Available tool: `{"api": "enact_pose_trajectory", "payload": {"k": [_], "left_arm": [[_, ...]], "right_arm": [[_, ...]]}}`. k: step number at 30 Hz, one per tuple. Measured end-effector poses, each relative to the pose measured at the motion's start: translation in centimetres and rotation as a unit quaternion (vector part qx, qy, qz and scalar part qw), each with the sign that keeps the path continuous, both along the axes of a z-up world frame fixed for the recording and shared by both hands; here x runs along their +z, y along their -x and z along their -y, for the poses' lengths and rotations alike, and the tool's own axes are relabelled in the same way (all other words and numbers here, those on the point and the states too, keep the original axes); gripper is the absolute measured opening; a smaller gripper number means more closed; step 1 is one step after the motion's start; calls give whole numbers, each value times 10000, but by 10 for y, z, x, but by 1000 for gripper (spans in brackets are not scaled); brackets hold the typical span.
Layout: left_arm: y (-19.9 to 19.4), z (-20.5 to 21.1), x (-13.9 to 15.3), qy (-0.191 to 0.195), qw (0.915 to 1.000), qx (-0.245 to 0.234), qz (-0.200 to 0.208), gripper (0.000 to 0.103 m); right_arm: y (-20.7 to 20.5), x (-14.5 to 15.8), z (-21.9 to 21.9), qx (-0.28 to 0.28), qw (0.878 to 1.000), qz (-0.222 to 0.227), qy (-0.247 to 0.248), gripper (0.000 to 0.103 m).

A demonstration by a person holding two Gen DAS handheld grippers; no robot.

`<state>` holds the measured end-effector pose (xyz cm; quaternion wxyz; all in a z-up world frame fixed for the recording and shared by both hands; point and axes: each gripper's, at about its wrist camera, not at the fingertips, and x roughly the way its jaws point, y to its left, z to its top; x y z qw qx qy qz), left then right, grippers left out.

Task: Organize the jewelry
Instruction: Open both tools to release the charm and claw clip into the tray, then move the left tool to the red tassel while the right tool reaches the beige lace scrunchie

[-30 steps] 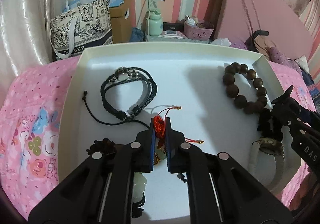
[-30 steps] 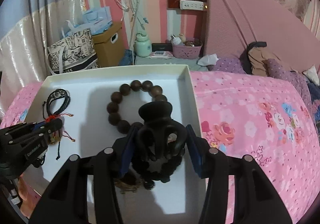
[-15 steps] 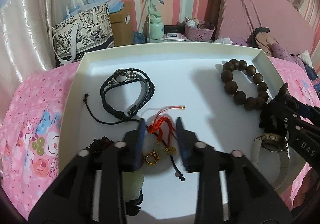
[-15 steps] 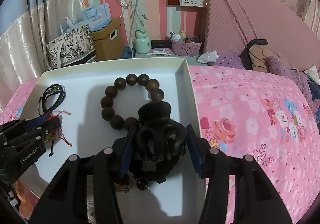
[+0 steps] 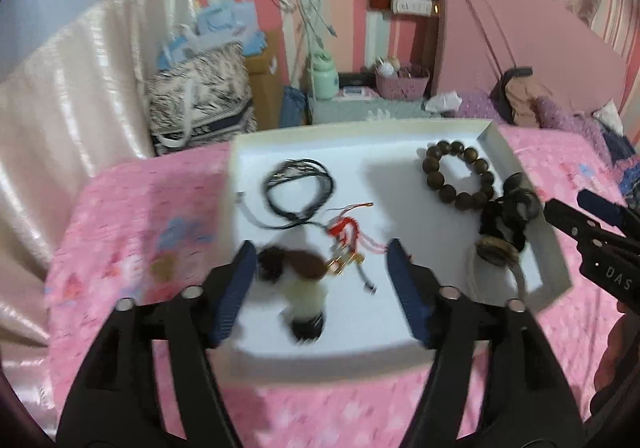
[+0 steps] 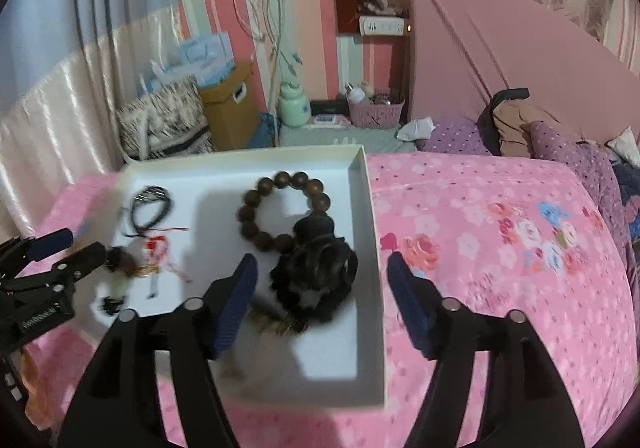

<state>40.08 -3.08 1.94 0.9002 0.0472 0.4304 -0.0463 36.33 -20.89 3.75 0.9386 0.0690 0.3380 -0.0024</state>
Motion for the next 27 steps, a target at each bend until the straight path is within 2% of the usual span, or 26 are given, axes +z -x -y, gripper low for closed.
{"api": "enact_pose_trajectory", "payload": {"k": [5,7,8,10,17,22,27], "left_arm": [[68,-33,38,-89,9991,213,348,89],[94,-42,46,-65,9987,246,445,97],[104,-45,48,-69,9984,290,474,99],[131,-53,50,-93,9978,373,538,100],[209,-71,28,99,9983,471,328,100],[247,-84,-1,238,9981,552,137,100],[274,-89,-27,78,9967,799,84,100]], "right_arm": [[69,24,-6,54,9989,184,417,79],[95,28,-6,36,9987,226,464,85],[112,29,-5,8,9987,264,444,91],[135,27,-4,14,9989,262,376,92],[210,-2,-12,135,9995,207,198,92],[239,-25,-14,56,9998,120,121,92],[255,-44,-22,-58,9997,114,195,92]]}}
